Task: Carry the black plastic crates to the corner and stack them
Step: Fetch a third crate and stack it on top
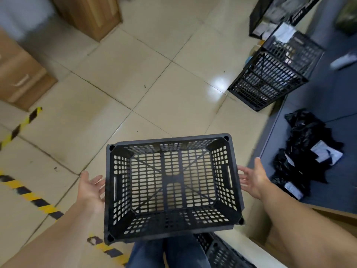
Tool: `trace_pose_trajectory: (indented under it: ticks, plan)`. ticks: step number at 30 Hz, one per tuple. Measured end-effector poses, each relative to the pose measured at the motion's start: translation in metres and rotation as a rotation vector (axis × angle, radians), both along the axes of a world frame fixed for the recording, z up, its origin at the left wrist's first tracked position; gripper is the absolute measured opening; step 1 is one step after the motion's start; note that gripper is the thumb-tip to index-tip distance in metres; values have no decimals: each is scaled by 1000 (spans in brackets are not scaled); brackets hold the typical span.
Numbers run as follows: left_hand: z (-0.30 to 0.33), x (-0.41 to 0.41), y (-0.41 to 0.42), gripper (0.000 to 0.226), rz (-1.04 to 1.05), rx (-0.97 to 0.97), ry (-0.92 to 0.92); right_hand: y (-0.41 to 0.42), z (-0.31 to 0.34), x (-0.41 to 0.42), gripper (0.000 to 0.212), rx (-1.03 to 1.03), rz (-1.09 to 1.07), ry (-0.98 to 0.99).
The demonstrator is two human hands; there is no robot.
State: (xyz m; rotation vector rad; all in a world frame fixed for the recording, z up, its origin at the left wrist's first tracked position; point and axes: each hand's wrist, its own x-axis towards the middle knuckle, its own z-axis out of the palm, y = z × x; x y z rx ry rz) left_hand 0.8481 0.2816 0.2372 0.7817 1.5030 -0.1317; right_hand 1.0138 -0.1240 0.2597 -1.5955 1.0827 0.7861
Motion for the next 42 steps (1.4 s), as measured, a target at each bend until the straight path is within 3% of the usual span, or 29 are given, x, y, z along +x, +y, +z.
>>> trace_pose_trajectory:
  ticks: [5,9,13,28,42]
  plan:
    - [58,-30,37,73,50,-46,-46,39,60,-2,90,48,18,-47]
    - [96,-59,66,65,103,-64,-94,80,105,-5,83,53,79,-92]
    - [126,-92,94,72,151,-41,-137,119,134,-8,85,79,176,-106]
    - [191,-203,170,80,396,29,-173,303,187,0,80,127,623,-88]
    - [211,-248,234,80,629,139,-117,498,208,37,85,198,967,-36]
